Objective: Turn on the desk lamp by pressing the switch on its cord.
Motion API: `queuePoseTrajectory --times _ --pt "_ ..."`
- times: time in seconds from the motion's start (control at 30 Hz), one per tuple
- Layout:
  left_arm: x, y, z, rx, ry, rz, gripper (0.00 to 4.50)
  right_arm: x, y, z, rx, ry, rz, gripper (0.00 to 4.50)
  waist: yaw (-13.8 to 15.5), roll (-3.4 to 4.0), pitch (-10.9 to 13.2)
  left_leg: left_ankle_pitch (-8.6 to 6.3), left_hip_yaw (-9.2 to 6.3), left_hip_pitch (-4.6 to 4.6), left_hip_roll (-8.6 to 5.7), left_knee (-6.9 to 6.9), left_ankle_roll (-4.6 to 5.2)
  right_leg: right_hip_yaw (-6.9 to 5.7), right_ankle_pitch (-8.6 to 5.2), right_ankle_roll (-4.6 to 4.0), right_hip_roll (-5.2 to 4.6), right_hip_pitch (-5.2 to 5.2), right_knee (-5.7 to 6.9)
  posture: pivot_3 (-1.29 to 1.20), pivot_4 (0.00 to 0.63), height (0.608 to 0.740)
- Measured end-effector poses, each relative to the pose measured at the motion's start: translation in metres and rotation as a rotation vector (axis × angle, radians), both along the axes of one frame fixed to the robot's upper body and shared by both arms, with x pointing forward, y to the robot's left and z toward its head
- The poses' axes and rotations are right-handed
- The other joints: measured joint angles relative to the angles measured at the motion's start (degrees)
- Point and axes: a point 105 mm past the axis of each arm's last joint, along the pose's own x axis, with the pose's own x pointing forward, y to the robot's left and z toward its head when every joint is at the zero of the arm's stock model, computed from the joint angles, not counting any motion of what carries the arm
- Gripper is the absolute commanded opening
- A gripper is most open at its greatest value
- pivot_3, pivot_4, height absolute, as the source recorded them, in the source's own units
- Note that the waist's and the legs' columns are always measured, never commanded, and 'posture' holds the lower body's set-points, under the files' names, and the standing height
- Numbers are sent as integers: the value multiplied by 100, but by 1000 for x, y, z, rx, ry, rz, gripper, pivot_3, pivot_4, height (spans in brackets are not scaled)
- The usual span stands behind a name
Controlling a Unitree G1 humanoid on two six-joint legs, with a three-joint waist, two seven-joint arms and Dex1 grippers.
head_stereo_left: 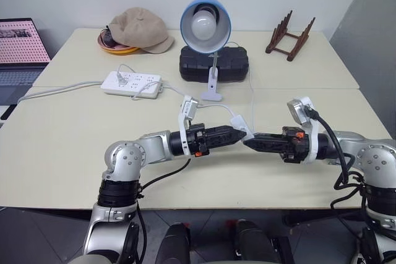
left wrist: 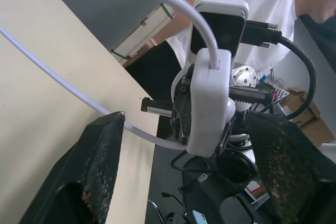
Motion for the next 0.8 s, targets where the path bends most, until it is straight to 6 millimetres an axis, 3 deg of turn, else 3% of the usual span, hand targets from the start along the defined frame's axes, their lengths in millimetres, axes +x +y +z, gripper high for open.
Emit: queuePoseTrajectory --times 0.37,0.8 --pt "-3 -2 4 -32 -3 -33 730 1 -2 1 -7 -11 -12 387 0 0 0 0 0 0 0 0 0 0 -8 -13 0 0 -1 0 150 740" --pt "-7 0 10 -86 45 -62 567 -1 -1 4 24 -26 11 387 -1 0 0 0 -1 -1 0 0 0 -1 -8 -13 0 0 -2 0 150 740"
